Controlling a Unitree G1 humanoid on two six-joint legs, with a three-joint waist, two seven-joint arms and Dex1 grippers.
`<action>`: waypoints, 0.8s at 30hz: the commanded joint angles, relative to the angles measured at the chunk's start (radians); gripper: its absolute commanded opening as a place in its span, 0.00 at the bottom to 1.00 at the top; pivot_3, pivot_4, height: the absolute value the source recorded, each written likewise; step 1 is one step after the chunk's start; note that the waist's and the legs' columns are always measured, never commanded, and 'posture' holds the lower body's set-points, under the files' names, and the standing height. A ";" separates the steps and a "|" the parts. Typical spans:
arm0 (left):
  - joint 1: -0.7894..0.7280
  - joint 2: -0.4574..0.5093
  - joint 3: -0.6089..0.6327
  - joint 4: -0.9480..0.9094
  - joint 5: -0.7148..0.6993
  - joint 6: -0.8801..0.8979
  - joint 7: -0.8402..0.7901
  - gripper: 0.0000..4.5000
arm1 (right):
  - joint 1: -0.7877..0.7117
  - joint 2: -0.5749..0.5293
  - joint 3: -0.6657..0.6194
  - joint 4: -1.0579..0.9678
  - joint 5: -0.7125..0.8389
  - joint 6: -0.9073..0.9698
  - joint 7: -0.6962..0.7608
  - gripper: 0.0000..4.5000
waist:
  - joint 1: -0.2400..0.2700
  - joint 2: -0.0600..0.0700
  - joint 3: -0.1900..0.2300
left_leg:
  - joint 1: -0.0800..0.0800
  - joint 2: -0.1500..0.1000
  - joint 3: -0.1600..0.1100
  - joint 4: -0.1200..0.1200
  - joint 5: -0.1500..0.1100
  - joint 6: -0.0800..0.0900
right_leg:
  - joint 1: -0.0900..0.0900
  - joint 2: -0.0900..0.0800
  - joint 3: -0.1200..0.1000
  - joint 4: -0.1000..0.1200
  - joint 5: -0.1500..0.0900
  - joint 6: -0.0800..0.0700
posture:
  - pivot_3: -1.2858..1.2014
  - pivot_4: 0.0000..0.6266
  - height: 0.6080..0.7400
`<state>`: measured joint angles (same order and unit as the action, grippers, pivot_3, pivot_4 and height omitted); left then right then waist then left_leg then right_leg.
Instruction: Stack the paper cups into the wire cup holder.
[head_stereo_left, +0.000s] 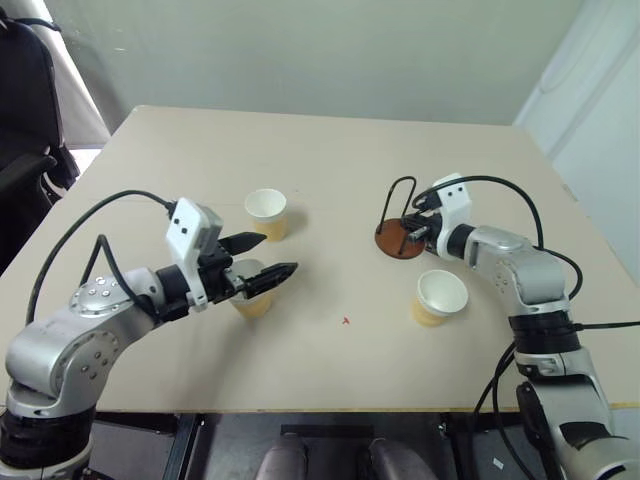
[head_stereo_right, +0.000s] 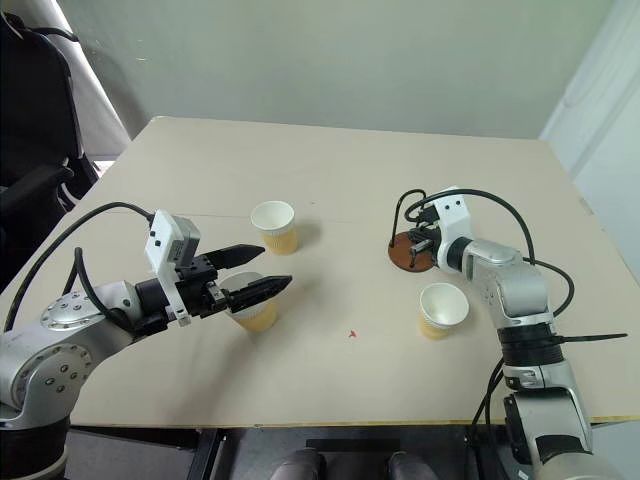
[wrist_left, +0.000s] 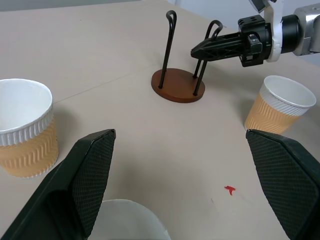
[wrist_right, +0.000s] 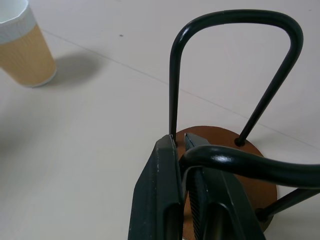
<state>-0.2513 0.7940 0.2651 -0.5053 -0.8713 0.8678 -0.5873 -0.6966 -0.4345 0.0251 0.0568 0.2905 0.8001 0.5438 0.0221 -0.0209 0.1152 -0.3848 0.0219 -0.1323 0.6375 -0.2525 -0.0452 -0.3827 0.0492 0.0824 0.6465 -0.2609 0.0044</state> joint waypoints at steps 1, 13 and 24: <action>-0.013 0.006 0.030 -0.015 -0.002 -0.024 -0.009 1.00 | 0.014 -0.022 -0.021 -0.125 0.086 0.006 0.104 0.00 | 0.000 0.000 0.000 | 0.000 0.000 0.000 0.000 0.000 0.000 | 0.000 0.000 0.000 0.000 0.000 0.000 | 0.52 0.24 1.00; -0.039 -0.001 0.002 0.002 0.003 -0.019 -0.024 1.00 | 0.138 -0.107 0.049 -0.484 0.377 0.113 0.362 0.00 | -0.004 0.000 0.000 | -0.002 0.000 0.001 0.003 0.001 -0.002 | 0.000 0.000 0.000 -0.001 0.000 0.000 | 0.52 0.24 1.00; -0.050 0.005 -0.009 0.007 -0.002 -0.004 -0.034 1.00 | 0.139 -0.183 0.197 -0.512 0.343 0.071 0.455 0.00 | -0.004 0.000 0.000 | -0.001 0.000 0.001 0.005 0.000 -0.001 | 0.001 0.000 0.000 0.000 0.000 0.000 | 0.52 0.24 1.00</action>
<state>-0.2838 0.7932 0.2527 -0.4863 -0.8675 0.8688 -0.6117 -0.5481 -0.6079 0.2223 -0.4057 0.6217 0.8910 0.9801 0.0177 -0.0206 0.1153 -0.3862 0.0216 -0.1314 0.6426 -0.2521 -0.0463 -0.3818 0.0494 0.0826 0.6467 -0.2608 0.0048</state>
